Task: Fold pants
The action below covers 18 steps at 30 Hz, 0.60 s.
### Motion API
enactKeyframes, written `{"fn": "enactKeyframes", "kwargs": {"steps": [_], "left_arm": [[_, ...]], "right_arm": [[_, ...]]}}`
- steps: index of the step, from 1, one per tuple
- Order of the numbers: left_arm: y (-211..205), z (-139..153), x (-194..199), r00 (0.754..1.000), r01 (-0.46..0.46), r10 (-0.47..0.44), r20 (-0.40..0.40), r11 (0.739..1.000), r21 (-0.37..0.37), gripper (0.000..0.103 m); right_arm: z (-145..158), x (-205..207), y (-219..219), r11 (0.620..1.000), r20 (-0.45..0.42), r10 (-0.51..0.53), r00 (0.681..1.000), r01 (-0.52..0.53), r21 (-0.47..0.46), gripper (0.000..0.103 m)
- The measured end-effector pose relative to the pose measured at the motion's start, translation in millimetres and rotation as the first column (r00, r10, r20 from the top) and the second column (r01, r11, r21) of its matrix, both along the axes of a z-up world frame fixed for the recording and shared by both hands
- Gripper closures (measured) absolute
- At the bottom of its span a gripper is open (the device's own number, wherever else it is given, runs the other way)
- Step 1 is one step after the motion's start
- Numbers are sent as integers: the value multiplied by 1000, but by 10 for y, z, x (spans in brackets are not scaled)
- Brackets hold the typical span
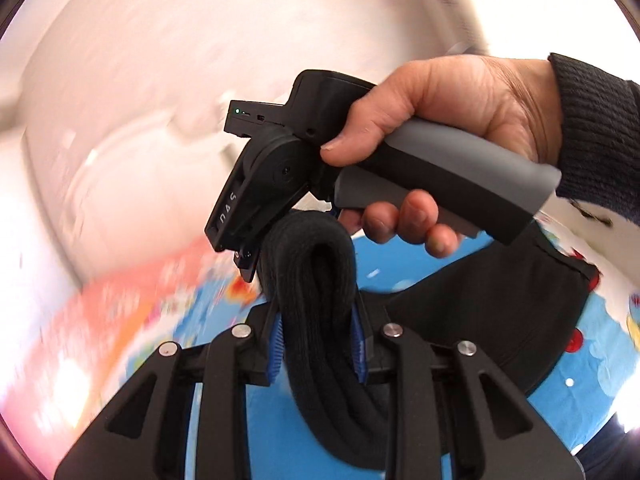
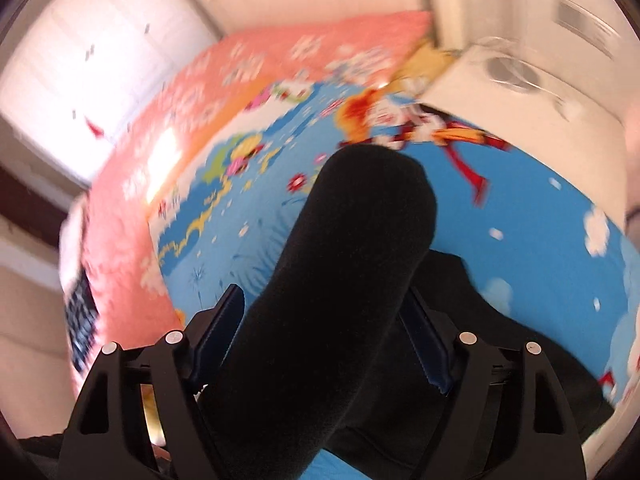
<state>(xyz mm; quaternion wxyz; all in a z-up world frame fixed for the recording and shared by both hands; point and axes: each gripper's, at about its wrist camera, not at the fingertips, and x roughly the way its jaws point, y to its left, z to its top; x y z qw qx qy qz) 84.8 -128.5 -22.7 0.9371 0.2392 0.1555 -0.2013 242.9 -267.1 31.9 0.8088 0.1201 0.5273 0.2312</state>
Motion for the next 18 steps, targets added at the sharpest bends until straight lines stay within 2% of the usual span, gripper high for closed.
{"fn": "enactKeyframes", "kwargs": {"steps": [3,5,8,10,11,12,14,15,16,18], "left_arm": [[-572,-119,-187,993,112,-115,37,990,90,76],[-919,-294,-295,983,169,-178,47,974,148,76],[-1438,-675,-500,965,239,-257,53,943,233,76],[-1770,-1008,-638,954,278,-299,27,914,296,72],[-1905,-1223,-687,947,301,-320,2,893,336,65],[-1981,-1404,-739,943,310,-333,-6,870,383,62],[-1972,-1645,-877,930,312,-367,32,831,460,46],[-1923,-1685,-923,924,305,-378,63,826,473,40],[-1851,-1707,-953,922,284,-375,102,829,482,29],[-1709,-1701,-950,924,252,-357,137,837,486,27]], "right_arm": [[-262,-267,-738,992,-10,-99,995,99,77,26],[-587,-443,-1232,979,-44,-161,986,166,119,26],[-1242,-638,-1879,945,-145,-243,959,267,187,25],[-1506,-690,-2021,935,-185,-259,948,294,199,24],[-1559,-698,-2050,934,-186,-253,949,290,208,24],[-1578,-711,-2042,938,-171,-238,956,272,214,25],[-1539,-705,-1985,951,-143,-214,966,240,197,25],[-1521,-685,-1950,957,-139,-202,969,226,183,24],[-1513,-666,-1926,960,-141,-197,970,220,172,24],[-1510,-618,-1896,963,-147,-196,969,219,157,24]]}}
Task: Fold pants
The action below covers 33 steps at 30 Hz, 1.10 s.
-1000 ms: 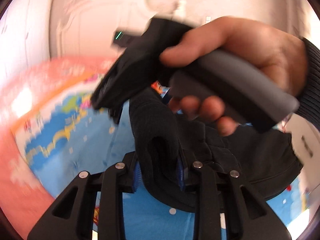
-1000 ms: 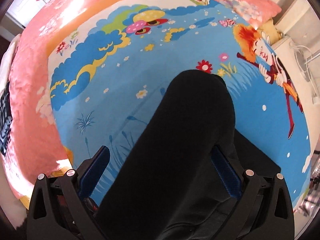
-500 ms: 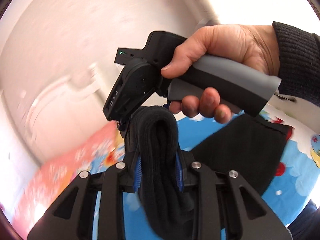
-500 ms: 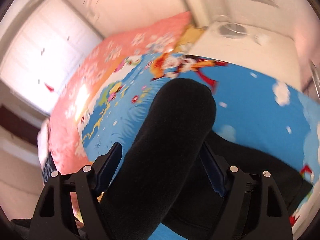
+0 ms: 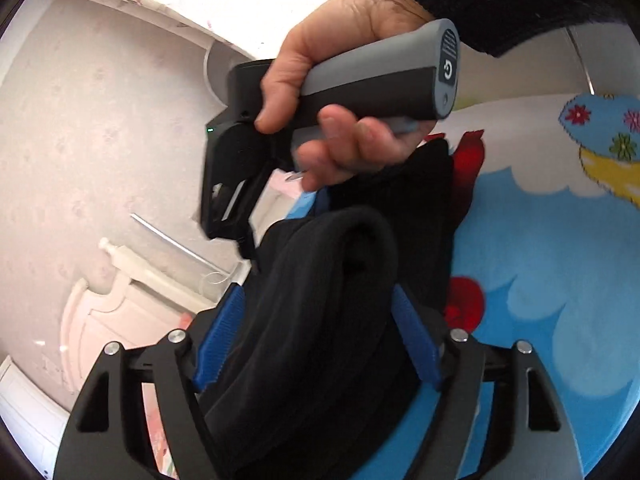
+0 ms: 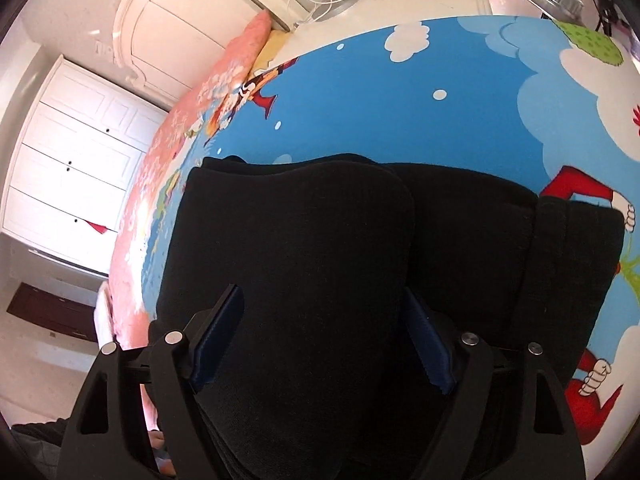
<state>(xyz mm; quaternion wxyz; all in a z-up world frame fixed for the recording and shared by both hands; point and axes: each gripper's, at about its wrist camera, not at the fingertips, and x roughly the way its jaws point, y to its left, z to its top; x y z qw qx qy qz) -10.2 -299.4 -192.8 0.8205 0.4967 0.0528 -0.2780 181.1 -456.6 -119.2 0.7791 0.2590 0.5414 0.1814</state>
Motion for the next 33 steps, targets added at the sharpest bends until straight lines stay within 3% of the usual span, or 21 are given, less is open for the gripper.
{"fn": "enactKeyframes", "kwargs": {"steps": [4,9,13,15,18,22,25,27,33], "left_arm": [[109,-71,-38,999,-22,21,24,999,26,26],[52,-172,14,999,-27,26,28,998,60,25],[-12,-116,-145,999,24,-25,44,999,36,25],[-15,-141,-126,998,27,-30,57,999,45,27],[17,-222,-30,1000,4,-5,9,998,61,48],[-6,-253,-78,1000,3,-5,26,997,76,52],[50,-190,-160,999,12,-15,33,996,85,76],[78,-9,-189,997,14,-18,73,998,55,78],[-61,315,-177,987,76,-85,140,995,69,79]], "right_arm": [[-37,17,-49,1000,-12,-5,1000,5,9,26],[-1,10,-84,999,-45,-16,999,14,-49,47],[61,-1,-88,997,-54,-19,998,15,-77,64],[123,-8,-54,995,-52,-13,999,7,-101,67],[210,-2,-6,992,-44,2,999,-8,-128,72],[266,30,13,989,-51,6,999,-14,-148,75],[347,30,20,986,-37,11,999,-17,-163,78],[478,39,-9,986,-13,0,1000,-3,-164,78],[850,-85,-301,977,54,-64,996,74,-202,78]]}}
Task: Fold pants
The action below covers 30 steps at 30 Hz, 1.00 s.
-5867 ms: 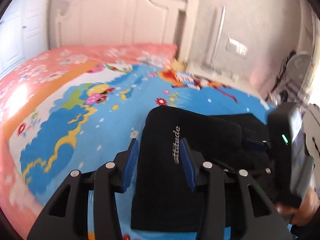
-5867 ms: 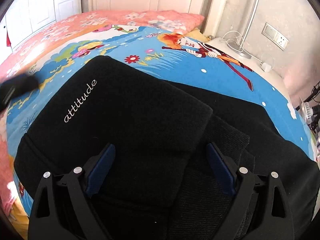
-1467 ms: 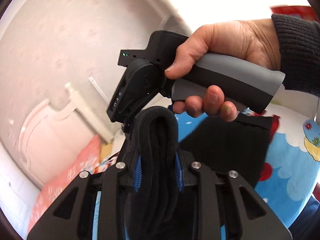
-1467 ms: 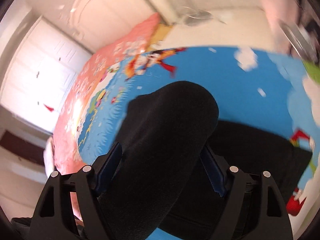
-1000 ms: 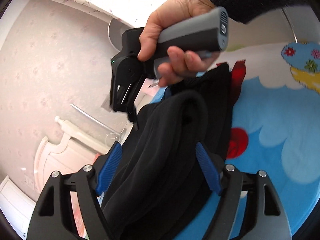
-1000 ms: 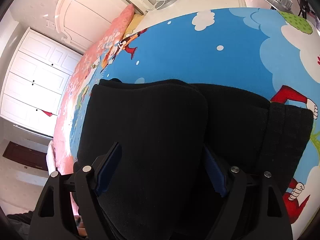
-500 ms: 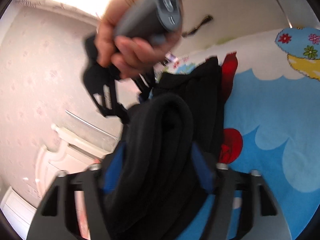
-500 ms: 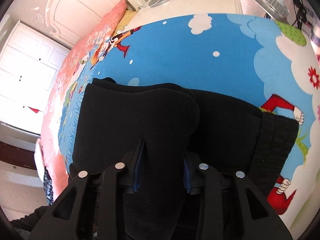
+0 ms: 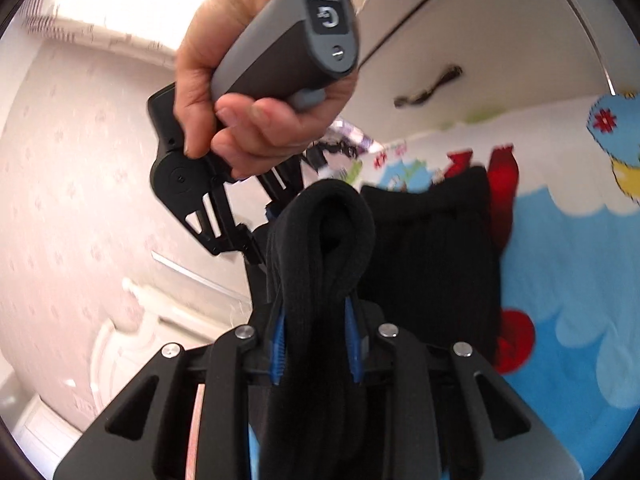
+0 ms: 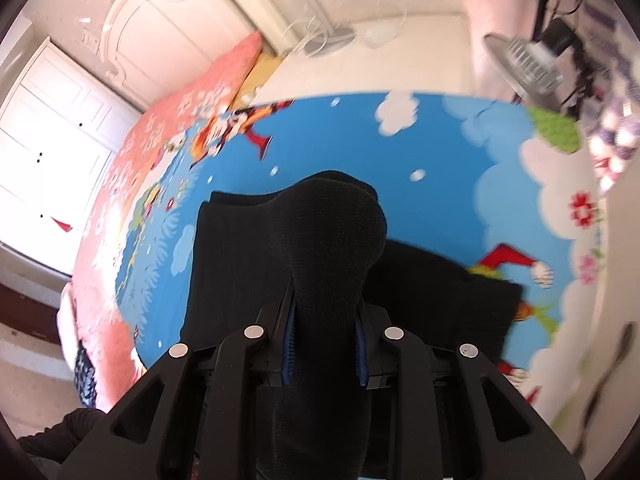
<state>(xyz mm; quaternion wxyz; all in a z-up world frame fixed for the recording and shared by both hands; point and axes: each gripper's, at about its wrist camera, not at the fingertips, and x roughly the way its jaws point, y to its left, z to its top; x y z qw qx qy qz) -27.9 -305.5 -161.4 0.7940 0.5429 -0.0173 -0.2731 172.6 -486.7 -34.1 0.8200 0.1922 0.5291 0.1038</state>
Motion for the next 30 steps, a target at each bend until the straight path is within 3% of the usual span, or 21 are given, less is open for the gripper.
{"fn": "enactKeyframes", "kwargs": {"steps": [3,10,15,18,19,20,23,26,27,28,29,30], "left_arm": [[-144,-13,-68,999,43,-43,17,999,16,79],[-345,-363,-227,995,89,-85,-50,992,89,79],[-316,-445,-297,997,79,-77,-33,994,71,77],[-242,-367,-342,992,99,-95,-79,994,51,61],[-171,-284,-379,986,121,-116,-122,992,29,49],[-70,-165,-412,973,139,-139,-182,990,-12,41],[418,287,-397,927,99,-159,-340,977,-187,41],[1030,646,-234,884,1,-163,-438,938,-346,41],[1286,741,-113,854,-60,-160,-496,915,-398,42],[1468,794,10,827,-119,-152,-542,894,-432,47],[1580,798,195,798,-184,-137,-587,873,-453,59],[1743,800,440,766,-262,-112,-633,845,-467,65]], "right_arm": [[-95,-80,-204,999,-15,-47,999,46,-20,78],[-650,-299,-507,992,-57,-126,990,127,2,78],[-779,-330,-446,979,-30,-175,984,171,-108,72],[-763,-355,-376,964,-9,-181,983,176,-200,60],[-746,-359,-349,954,-3,-180,984,174,-246,51],[-739,-368,-341,945,2,-183,983,176,-276,42],[-709,-396,-255,903,44,-191,981,193,-384,28],[-537,-487,-113,820,107,-201,974,227,-525,24],[-422,-557,-70,784,146,-216,965,260,-564,23],[-321,-630,-38,756,183,-228,956,292,-586,21],[-213,-723,5,733,228,-234,945,326,-597,20],[-70,-862,86,726,296,-225,928,362,-585,19]]}}
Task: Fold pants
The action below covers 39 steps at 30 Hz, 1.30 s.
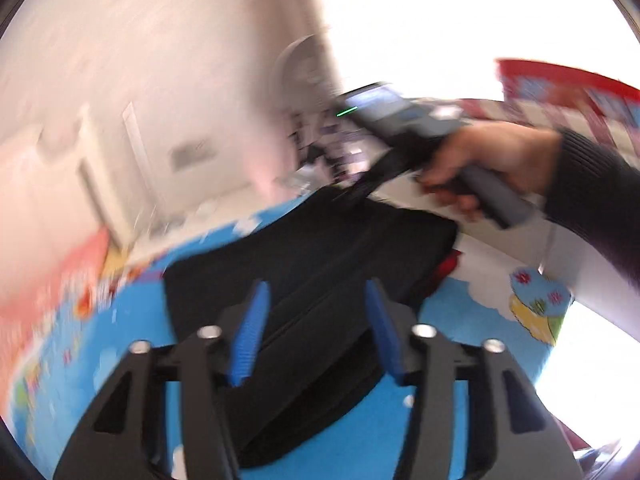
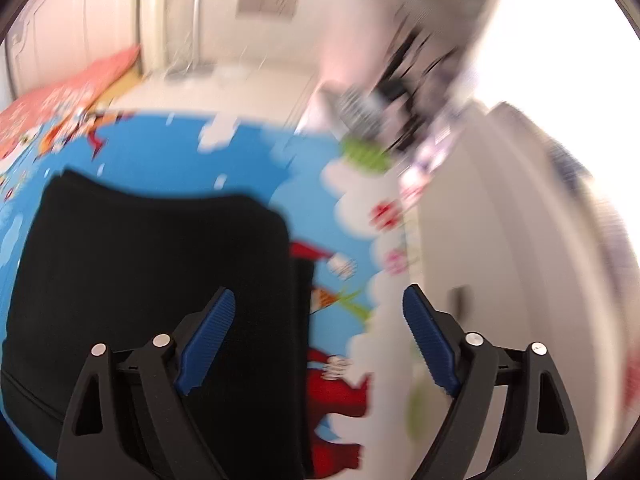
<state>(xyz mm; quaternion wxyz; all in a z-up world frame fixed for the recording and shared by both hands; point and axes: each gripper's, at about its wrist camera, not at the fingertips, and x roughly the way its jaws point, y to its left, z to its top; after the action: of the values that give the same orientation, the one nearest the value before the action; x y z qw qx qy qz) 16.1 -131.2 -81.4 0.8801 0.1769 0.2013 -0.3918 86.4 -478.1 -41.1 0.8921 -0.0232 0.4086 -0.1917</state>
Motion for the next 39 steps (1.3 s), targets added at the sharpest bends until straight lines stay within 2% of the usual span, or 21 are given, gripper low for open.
{"fn": "enactKeyframes", "kwargs": {"steps": [1,2,5,8,9,11,14,16,18,20,23,25,27,29,31,33,34,36,37,39], "left_arm": [[140,6,127,998,-42,41,-44,999,-25,74],[284,-1,273,993,-86,81,-89,995,-50,75],[379,-206,551,974,-151,140,-176,987,-51,76],[337,-529,726,940,-102,112,-321,994,47,77],[324,-628,705,935,-102,116,-336,993,59,77],[331,-659,649,950,-93,111,-293,993,74,78],[342,-713,659,947,-79,95,-307,995,62,78],[356,-770,634,954,-66,80,-289,996,57,78],[362,-788,626,959,-43,57,-277,997,59,76],[408,-700,698,950,-34,42,-310,999,30,73],[478,-444,1060,931,-97,82,-356,995,-24,73],[401,-341,1421,921,-123,109,-373,992,-15,75],[254,-325,1792,927,-133,121,-354,991,-9,77],[68,-387,2134,927,-135,136,-350,990,27,83],[-157,-555,2480,910,-109,137,-391,990,93,83],[-276,-695,2788,887,-141,186,-423,981,136,94],[-319,-693,2854,883,-157,204,-422,977,143,99],[-477,-540,2837,907,-186,231,-351,970,157,99],[-574,-456,2782,920,-171,213,-330,974,151,99],[-847,-283,2581,934,-68,99,-342,992,103,99]], "right_arm": [[85,-102,75,1000,51,19,999,-19,3,18],[154,-257,196,999,105,47,993,-48,7,17],[113,-513,489,995,138,92,986,-86,-50,18],[-69,-675,659,989,145,84,986,-65,-131,18],[-140,-688,679,989,153,85,985,-65,-135,18],[-285,-672,666,989,137,71,988,-52,-135,19],[-600,-580,565,994,45,16,999,-11,-112,20],[-725,-595,432,1000,76,1,997,0,-13,20],[-770,-607,382,1000,90,-6,996,4,25,20],[-795,-617,364,999,101,-20,995,15,52,19],[-838,-625,329,995,118,-40,992,29,93,19],[-845,-649,339,993,121,-46,992,32,114,19],[-852,-656,319,990,124,-51,991,34,135,19],[-868,-659,309,989,124,-55,991,36,145,18],[-872,-649,296,987,122,-57,991,38,155,18],[-880,-662,297,986,121,-58,991,38,162,18],[-883,-668,293,985,122,-59,991,38,166,18],[-894,-680,284,983,127,-65,990,41,181,18],[-898,-680,273,980,128,-70,989,44,192,18],[-901,-689,272,977,127,-79,989,51,206,18]]}}
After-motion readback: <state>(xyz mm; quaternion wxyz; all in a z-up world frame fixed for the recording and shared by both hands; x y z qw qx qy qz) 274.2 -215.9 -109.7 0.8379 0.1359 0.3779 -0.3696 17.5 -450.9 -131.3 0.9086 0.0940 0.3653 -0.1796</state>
